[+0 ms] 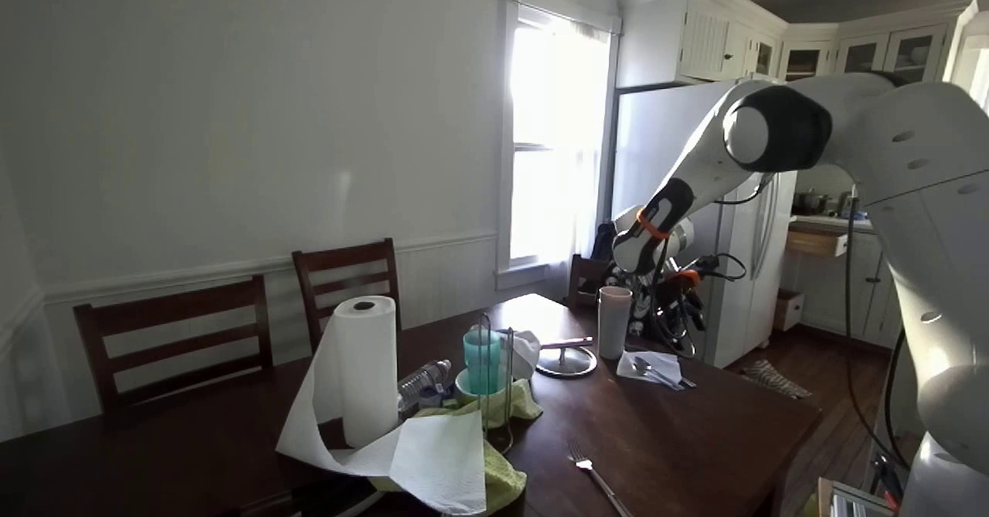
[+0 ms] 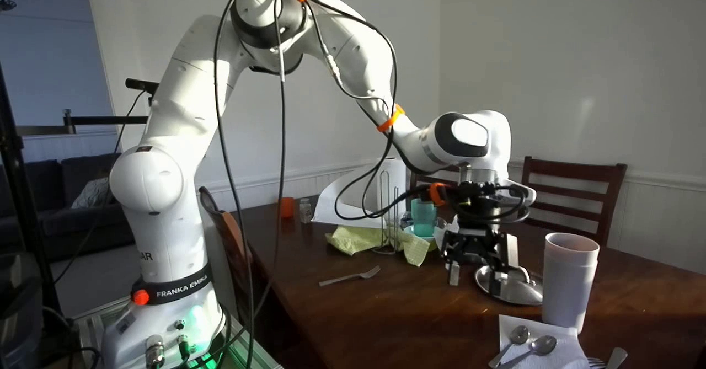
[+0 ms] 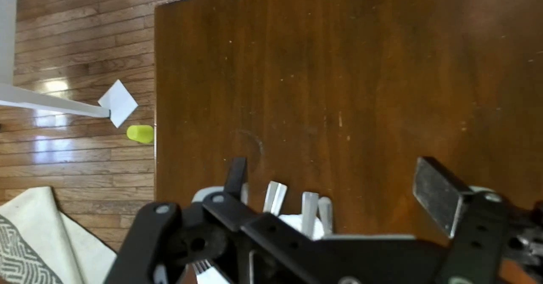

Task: Pick up the silver spoon and put it on the white kitchen paper on the right

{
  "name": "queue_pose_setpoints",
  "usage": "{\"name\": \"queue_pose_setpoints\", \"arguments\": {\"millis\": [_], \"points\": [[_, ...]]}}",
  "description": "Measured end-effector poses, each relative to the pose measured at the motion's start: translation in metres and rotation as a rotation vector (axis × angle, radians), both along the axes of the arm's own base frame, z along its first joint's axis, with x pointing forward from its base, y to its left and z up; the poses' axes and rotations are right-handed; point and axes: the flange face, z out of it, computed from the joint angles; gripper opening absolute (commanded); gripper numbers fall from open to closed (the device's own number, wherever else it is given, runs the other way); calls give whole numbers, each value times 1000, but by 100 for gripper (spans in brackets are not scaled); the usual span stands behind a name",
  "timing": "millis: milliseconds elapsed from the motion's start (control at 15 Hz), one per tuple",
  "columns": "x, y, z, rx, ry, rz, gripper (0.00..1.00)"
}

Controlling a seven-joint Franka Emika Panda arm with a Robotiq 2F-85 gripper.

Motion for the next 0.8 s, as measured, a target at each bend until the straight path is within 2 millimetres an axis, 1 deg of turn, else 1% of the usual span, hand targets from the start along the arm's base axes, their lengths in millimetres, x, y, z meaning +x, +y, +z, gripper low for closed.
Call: {"name": "queue_pose_setpoints", "arguments": {"millis": [200, 467, 667, 800], "points": [[-6, 40, 29, 39, -99, 51, 100], [-20, 90, 60, 114, -256, 92, 100], [-33, 113, 78, 187, -374, 111, 100], [-42, 121, 86, 213, -415, 122, 100]]}}
